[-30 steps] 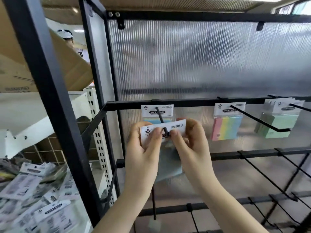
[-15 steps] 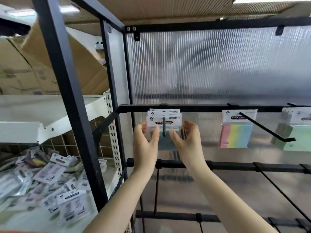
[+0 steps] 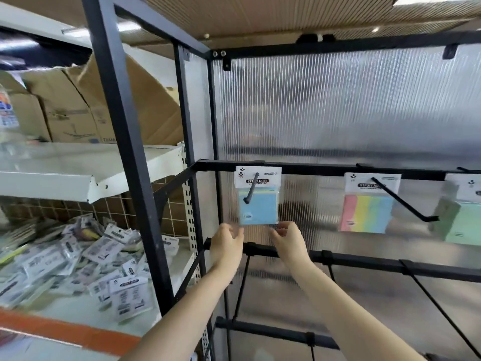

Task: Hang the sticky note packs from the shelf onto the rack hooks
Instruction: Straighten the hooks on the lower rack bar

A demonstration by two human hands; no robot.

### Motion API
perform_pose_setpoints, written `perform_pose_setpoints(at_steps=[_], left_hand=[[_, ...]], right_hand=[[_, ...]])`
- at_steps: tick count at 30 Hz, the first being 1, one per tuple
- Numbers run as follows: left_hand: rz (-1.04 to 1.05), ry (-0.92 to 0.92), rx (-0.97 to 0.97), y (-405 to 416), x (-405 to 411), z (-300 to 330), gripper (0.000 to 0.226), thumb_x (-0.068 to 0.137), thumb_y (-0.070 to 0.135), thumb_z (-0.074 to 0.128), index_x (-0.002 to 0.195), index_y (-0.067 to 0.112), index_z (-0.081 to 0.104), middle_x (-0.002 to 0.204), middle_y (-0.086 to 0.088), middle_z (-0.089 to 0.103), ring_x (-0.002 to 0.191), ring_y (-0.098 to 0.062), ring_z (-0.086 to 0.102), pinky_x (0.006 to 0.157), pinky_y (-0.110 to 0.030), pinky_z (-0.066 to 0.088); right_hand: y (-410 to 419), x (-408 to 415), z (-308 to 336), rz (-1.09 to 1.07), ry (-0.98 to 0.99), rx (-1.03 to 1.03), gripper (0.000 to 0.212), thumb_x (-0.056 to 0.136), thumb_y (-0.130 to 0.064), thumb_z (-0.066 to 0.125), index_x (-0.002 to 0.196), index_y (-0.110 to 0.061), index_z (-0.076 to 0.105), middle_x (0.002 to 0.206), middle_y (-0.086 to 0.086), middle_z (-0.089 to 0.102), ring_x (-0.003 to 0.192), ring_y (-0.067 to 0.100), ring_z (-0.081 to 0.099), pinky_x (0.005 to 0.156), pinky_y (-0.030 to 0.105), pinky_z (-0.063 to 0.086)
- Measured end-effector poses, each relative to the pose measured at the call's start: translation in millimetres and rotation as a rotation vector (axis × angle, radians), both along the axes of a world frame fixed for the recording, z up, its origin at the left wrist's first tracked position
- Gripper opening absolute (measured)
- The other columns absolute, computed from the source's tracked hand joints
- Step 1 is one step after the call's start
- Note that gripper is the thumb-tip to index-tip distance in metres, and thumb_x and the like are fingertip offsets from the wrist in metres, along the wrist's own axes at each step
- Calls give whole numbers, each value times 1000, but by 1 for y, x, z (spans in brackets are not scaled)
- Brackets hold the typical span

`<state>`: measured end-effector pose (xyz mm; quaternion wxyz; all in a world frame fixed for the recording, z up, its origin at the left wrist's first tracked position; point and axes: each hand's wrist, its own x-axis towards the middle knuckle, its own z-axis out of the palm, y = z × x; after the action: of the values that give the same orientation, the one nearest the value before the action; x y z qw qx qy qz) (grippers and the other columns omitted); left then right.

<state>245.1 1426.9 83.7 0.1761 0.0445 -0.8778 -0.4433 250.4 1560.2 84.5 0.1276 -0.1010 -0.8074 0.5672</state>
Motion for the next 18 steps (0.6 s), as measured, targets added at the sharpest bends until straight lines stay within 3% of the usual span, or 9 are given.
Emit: perform_pose_setpoints(at_steps=[4, 7, 9, 12, 16, 18], left_hand=[[-47, -160, -219, -1, 13, -7, 30, 99, 30, 46, 119, 8, 52, 110, -7, 63, 95, -23, 61, 67, -25, 41], [-91, -203, -311, -5, 29, -7, 27, 99, 30, 44, 119, 15, 54, 106, -1, 63, 81, -16, 59, 63, -27, 46], [-104, -184, -343, -8, 41, -8, 26, 98, 30, 44, 117, 16, 55, 107, -1, 63, 87, -18, 60, 72, -32, 50], [-112, -117, -355, -14, 64, -10, 26, 98, 27, 46, 118, 15, 56, 114, -4, 63, 102, -21, 61, 85, -36, 50], [-86, -23, -363, -29, 96, -11, 25, 97, 22, 48, 120, 20, 58, 116, 3, 65, 103, -17, 62, 85, -38, 52], [-49, 27, -367, -40, 114, -11, 26, 96, 22, 50, 119, 23, 59, 116, 5, 65, 101, -16, 63, 83, -38, 54]], right_hand=[[0, 12, -8, 66, -61, 117, 24, 97, -25, 51, 114, -10, 59, 100, 2, 65, 84, 16, 59, 71, 28, 48], [-5, 25, -13, 130, -36, 191, 19, 97, -26, 49, 102, -13, 62, 79, -4, 61, 64, 10, 56, 53, 24, 45], [-9, 36, -12, 168, 5, 235, 19, 96, -25, 49, 99, -12, 63, 76, -3, 61, 60, 9, 53, 50, 23, 40], [-19, 54, -10, 214, 59, 262, 21, 95, -27, 49, 98, -14, 65, 84, 0, 67, 70, 14, 61, 58, 27, 47], [-35, 77, -11, 302, 147, 274, 21, 97, -28, 50, 108, -19, 64, 96, -7, 65, 85, 9, 60, 64, 15, 43], [-45, 88, -11, 342, 187, 299, 20, 96, -27, 51, 109, -19, 64, 99, -5, 67, 87, 11, 62, 68, 19, 46]])
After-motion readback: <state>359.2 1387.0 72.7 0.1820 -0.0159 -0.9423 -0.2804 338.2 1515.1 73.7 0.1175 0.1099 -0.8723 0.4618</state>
